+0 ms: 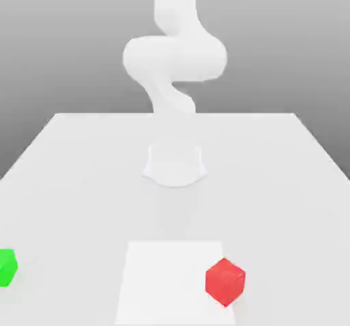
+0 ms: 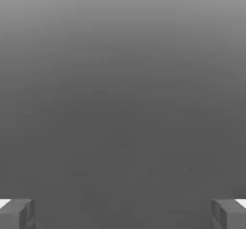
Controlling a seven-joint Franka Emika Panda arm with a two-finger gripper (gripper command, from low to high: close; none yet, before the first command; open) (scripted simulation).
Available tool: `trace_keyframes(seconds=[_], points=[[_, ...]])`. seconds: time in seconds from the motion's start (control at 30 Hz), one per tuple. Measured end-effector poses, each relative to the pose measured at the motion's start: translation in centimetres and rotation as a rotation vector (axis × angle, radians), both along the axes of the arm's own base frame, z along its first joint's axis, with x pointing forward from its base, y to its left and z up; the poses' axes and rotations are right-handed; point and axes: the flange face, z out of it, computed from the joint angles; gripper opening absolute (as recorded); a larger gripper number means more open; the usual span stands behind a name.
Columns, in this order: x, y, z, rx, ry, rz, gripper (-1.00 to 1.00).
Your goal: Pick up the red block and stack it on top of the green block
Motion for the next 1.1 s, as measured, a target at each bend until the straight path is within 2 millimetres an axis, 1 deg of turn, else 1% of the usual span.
trace_keyframes(seconds=[0.07, 0.17, 0.27, 0.37, 0.43, 0.53, 0.67, 0.73, 0.8, 0.93, 0.97, 1.1], points=[[2.6, 0.7, -3.8, -0.029, 0.065, 0.054, 0.0], [5.5, 1.9, -9.6, -0.069, 0.157, 0.133, 0.0], [7.6, 3.1, -15.6, -0.107, 0.247, 0.214, 0.0], [8.8, 4.4, -21.8, -0.143, 0.336, 0.297, 0.0], [9.1, 5.2, -25.9, -0.165, 0.394, 0.354, 0.0], [8.9, 6.3, -32.1, -0.198, 0.482, 0.441, 0.0], [7.2, 7.9, -40.0, -0.24, 0.597, 0.569, 0.0], [6.0, 8.2, -43.8, -0.257, 0.655, 0.625, 0.0], [5.5, 8.2, -46.7, -0.263, 0.679, 0.647, 0.0], [5.3, 8.2, -51.6, -0.264, 0.686, 0.654, 0.0], [5.3, 8.2, -52.2, -0.264, 0.686, 0.655, -1.0], [5.3, 8.3, -52.2, -0.264, 0.687, 0.655, -1.0]])
